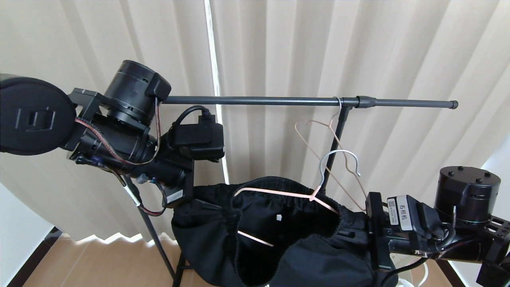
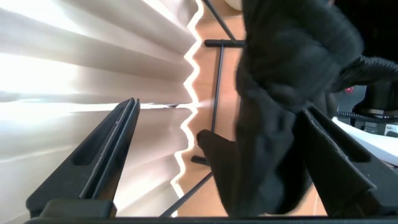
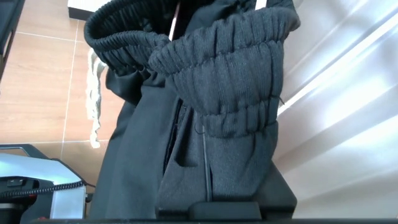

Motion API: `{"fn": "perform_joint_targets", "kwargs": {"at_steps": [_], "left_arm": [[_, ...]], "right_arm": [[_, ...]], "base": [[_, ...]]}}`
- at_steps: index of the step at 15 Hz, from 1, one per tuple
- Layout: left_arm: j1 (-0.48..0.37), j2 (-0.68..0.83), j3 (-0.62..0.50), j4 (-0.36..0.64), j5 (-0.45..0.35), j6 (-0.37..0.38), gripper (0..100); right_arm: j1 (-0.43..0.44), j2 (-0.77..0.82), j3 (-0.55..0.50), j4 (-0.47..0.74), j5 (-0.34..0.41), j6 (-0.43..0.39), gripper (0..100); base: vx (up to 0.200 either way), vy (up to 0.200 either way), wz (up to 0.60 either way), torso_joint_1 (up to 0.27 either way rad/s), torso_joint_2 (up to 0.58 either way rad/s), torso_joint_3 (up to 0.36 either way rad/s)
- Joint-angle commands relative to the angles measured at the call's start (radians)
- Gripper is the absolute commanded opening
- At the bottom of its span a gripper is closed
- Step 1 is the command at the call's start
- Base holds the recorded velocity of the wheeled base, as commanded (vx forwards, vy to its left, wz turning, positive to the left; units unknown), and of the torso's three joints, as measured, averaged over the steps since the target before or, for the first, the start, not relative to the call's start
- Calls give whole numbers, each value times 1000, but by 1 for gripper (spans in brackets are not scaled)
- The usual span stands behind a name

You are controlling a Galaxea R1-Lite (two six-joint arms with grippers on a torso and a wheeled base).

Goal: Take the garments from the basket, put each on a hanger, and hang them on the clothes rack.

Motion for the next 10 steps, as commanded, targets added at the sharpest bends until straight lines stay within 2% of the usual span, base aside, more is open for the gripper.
{"fn": "perform_joint_targets", "kwargs": {"at_steps": [1, 6, 10], "left_arm": [[-8, 35, -20, 0, 4, -1, 100], [-47, 81, -64, 0, -1, -78, 100], [-53, 104, -71, -5, -7, -85, 100]], "right_arm": [[11, -17, 6, -1, 1, -1, 0], [20, -20, 11, -2, 1, -2, 0], [23, -20, 11, -2, -1, -2, 0]], "base": [[0, 0, 0, 0, 0, 0], [0, 0, 0, 0, 0, 0], [0, 0, 0, 0, 0, 0]]}}
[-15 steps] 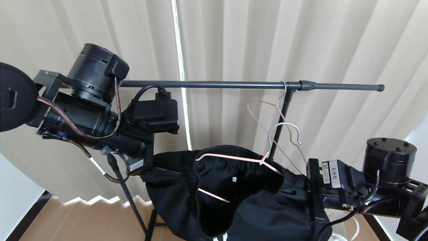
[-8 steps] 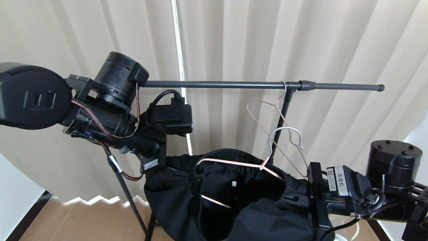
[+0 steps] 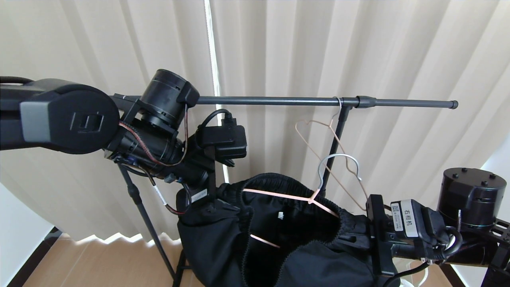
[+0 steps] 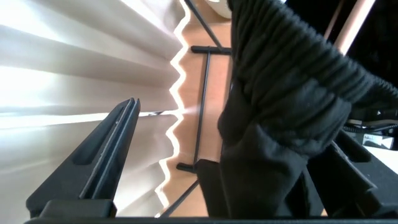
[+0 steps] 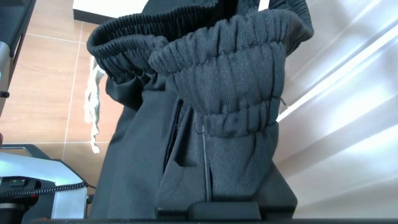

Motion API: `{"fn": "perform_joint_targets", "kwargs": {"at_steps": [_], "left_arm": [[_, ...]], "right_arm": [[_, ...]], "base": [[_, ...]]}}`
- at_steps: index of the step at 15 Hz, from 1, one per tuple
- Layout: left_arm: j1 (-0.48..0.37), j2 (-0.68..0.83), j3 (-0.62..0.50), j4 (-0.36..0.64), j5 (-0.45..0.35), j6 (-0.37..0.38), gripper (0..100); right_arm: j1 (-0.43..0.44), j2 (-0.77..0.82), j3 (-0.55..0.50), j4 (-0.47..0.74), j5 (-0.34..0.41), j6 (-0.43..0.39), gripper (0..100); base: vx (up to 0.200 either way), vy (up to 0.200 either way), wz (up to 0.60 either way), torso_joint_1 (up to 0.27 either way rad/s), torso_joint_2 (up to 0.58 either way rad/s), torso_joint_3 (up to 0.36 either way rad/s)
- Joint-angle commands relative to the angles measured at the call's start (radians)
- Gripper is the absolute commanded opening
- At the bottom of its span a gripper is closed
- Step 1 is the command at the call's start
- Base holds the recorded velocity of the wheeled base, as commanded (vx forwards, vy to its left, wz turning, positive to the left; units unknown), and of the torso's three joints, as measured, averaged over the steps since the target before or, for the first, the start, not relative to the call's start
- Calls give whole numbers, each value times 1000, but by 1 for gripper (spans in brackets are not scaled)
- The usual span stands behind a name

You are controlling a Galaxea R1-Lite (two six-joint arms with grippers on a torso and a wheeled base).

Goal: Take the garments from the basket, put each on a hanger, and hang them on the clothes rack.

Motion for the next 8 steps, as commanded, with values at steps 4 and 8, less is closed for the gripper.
{"fn": "perform_joint_targets", "kwargs": {"at_steps": [4, 8], "left_arm": [[-16, 28, -8, 3, -80, -7, 100], [-21, 34, -3, 6, -129, -8, 100]], "right_arm": [[4, -2, 0, -7, 3, -1, 0], [4, -15, 0, -7, 13, 1, 0]], "base": [[0, 0, 0, 0, 0, 0], [0, 0, 0, 0, 0, 0]]}}
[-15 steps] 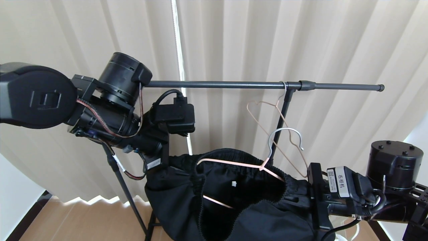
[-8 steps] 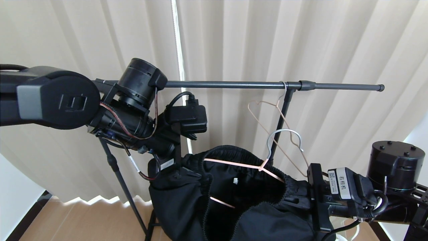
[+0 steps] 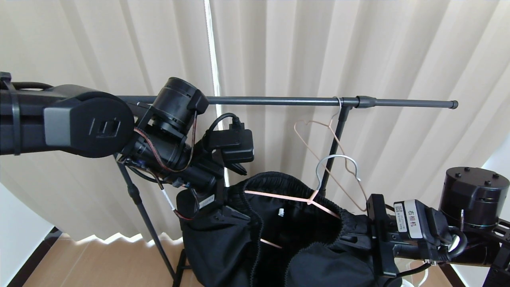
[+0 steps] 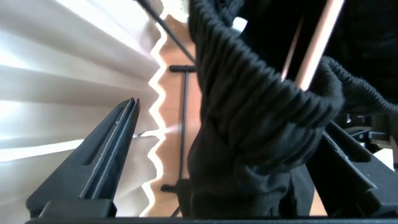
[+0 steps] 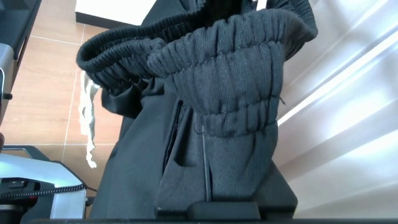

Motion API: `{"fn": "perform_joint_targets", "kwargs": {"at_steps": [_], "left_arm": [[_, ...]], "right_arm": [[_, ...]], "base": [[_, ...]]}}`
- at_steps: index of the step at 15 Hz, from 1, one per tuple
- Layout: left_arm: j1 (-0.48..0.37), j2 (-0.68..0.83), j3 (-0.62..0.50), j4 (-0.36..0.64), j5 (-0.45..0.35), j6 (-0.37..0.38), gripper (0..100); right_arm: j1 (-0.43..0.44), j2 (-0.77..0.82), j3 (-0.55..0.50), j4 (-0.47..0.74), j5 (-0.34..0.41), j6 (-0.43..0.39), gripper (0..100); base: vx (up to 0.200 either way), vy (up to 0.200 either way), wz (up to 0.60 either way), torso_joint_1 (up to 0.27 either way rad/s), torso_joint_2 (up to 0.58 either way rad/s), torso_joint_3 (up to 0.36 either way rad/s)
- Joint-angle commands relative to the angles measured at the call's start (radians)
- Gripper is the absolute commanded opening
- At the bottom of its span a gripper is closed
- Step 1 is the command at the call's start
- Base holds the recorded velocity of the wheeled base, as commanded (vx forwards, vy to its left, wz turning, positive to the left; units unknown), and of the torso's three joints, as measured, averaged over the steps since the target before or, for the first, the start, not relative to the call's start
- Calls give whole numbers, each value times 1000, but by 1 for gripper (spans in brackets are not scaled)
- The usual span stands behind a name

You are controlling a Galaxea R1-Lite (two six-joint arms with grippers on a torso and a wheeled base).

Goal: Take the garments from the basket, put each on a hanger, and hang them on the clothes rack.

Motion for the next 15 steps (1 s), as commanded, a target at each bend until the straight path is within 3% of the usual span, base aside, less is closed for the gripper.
{"fn": "perform_joint_targets", "kwargs": {"at_steps": [1, 9, 10, 15], "left_arm": [[-4, 3, 2, 1, -16, 0, 100], [-30, 12, 33, 3, -22, 0, 100], [-30, 14, 34, 3, -22, 0, 0], [-31, 11, 45, 3, -20, 0, 0]], "right_arm": [[0, -10, 0, -1, 1, 0, 0], [-1, -25, -1, -1, 7, 1, 0], [-1, -25, -1, -1, 7, 1, 0], [-1, -25, -3, -1, 6, 3, 0]], "base": [[0, 0, 0, 0, 0, 0], [0, 0, 0, 0, 0, 0], [0, 0, 0, 0, 0, 0], [0, 0, 0, 0, 0, 0]]}}
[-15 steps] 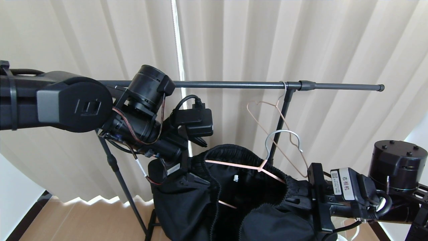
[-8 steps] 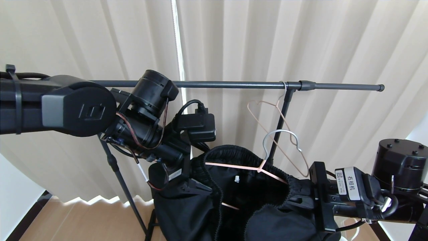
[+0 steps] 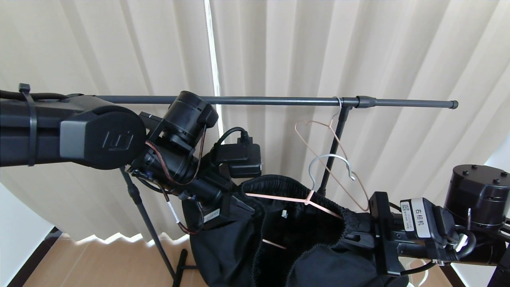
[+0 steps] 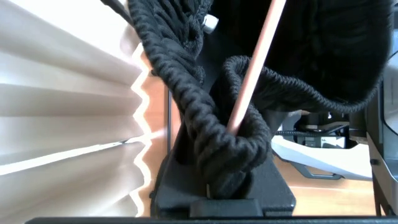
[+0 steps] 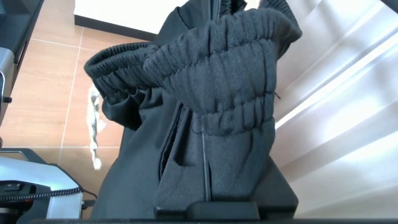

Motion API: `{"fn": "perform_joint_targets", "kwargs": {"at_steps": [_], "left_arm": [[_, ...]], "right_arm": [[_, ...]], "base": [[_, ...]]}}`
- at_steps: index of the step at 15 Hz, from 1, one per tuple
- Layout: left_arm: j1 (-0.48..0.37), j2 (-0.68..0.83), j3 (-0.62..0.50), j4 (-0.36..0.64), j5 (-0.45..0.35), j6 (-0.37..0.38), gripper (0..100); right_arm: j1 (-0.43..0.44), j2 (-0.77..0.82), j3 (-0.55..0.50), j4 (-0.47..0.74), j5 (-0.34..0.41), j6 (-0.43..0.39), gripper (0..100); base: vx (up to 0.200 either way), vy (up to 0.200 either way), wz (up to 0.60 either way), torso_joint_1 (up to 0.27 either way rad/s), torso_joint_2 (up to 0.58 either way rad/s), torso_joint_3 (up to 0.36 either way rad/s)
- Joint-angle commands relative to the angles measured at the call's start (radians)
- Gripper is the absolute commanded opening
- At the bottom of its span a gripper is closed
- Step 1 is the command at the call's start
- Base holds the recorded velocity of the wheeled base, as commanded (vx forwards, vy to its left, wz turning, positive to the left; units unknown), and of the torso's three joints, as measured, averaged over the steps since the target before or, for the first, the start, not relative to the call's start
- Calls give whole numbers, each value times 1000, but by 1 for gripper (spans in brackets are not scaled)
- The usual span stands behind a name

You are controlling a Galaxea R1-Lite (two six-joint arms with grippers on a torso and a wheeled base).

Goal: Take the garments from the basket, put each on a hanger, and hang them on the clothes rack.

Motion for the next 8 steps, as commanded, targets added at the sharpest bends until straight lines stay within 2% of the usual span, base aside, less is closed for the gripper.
{"fn": "perform_joint_targets", "kwargs": {"at_steps": [1, 4, 7, 8], "left_arm": [[0, -2, 8, 1, 1, -3, 0], [5, -36, 24, -1, 4, -17, 0], [5, -50, 26, -2, 8, -43, 0], [5, -52, 23, -4, 8, -43, 0]], "right_arm": [[0, -2, -2, -1, -1, -1, 0], [0, -2, -10, 2, -22, -1, 0], [2, -9, -17, 11, -114, 14, 0], [2, -8, -14, 10, -114, 18, 0]], "base": [[0, 0, 0, 0, 0, 0], [0, 0, 0, 0, 0, 0], [0, 0, 0, 0, 0, 0], [0, 0, 0, 0, 0, 0]]}}
